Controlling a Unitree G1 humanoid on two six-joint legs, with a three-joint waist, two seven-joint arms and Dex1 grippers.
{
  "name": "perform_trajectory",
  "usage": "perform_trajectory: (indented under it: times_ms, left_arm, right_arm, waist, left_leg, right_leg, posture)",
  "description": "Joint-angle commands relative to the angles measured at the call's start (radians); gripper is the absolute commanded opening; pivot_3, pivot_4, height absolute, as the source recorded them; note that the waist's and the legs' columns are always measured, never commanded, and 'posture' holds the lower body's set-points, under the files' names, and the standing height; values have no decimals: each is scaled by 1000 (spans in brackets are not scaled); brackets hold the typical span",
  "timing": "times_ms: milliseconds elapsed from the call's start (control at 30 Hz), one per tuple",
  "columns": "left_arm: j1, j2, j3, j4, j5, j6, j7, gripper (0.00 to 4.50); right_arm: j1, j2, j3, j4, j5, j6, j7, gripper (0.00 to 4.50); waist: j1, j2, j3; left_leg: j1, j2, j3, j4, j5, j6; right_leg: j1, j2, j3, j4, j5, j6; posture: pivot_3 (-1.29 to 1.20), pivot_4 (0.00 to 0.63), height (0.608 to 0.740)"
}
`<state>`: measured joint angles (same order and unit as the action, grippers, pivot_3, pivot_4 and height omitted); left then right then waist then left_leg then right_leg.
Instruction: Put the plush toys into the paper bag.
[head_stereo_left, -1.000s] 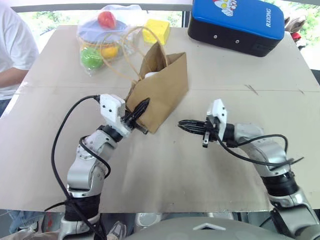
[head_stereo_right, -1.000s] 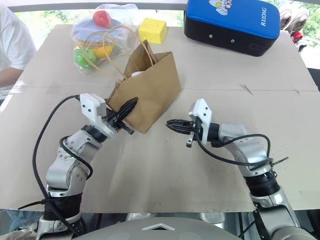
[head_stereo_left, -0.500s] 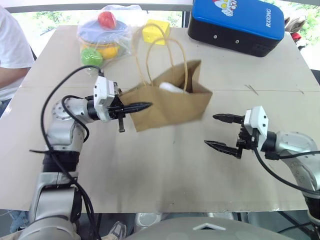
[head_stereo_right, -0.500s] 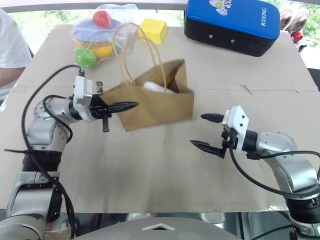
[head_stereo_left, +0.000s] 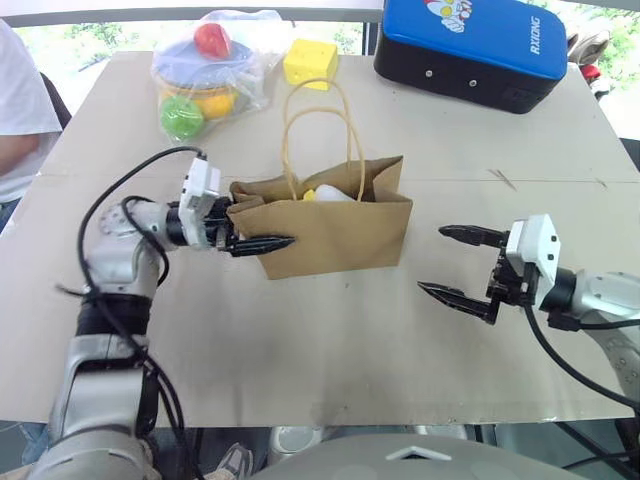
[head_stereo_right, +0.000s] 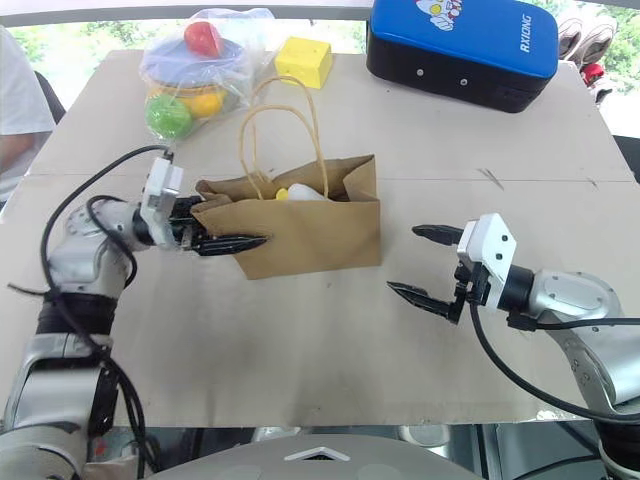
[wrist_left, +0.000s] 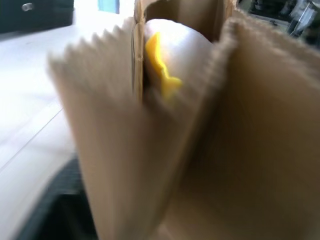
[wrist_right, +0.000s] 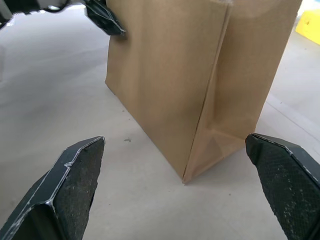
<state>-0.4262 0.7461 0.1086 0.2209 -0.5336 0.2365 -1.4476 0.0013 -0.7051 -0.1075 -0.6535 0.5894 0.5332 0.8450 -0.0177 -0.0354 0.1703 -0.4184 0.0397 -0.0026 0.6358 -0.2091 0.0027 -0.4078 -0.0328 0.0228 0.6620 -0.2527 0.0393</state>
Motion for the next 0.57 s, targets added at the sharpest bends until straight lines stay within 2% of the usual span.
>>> perform_trajectory:
  times_ms: [33, 167, 333, 433, 567]
  left_arm:
    - [139, 45, 157, -221, -86, 114, 136, 4485]
    - [391, 51, 339, -432, -167, 230, 259, 4485]
    - [722, 15, 494, -585, -159, 238, 312, 4485]
    - [827, 2, 539, -587, -153, 219, 309, 4485]
    - [865, -19, 530, -576, -142, 199, 330, 4485]
  right_arm:
    - [31, -18, -87, -29, 38, -25, 10, 4500]
    - [132, -50, -203, -24, 50, -49, 51, 4500]
    - [287, -78, -341, 14, -6, -155, 124, 4500]
    - [327, -74, -367, 59, -27, -221, 167, 4500]
    - [335, -79, -360, 125, -54, -273, 200, 4500]
  waist:
    - [3, 0, 0]
    - [4, 0, 0]
    - [8, 0, 0]
    - [9, -1, -1]
    - [10, 0, -3]
  left_leg:
    - [0, 0, 0, 0, 0, 0]
    - [0, 2, -1, 0, 0, 0]
    - [3, 2, 0, -1, 0, 0]
    - [4, 2, 2, 0, 0, 0]
    - [5, 2, 1, 1, 0, 0]
  right_leg:
    - [0, 0, 0, 0, 0, 0]
    - [0, -2, 1, -1, 0, 0]
    - [2, -4, 2, -1, 0, 0]
    - [3, -4, 0, -1, -5, -1]
    - [4, -4, 0, -1, -5, 0]
  posture:
    - [0, 150, 740]
    - [0, 150, 740]
    - [0, 150, 740]
    - [0, 150, 740]
    - [0, 150, 740]
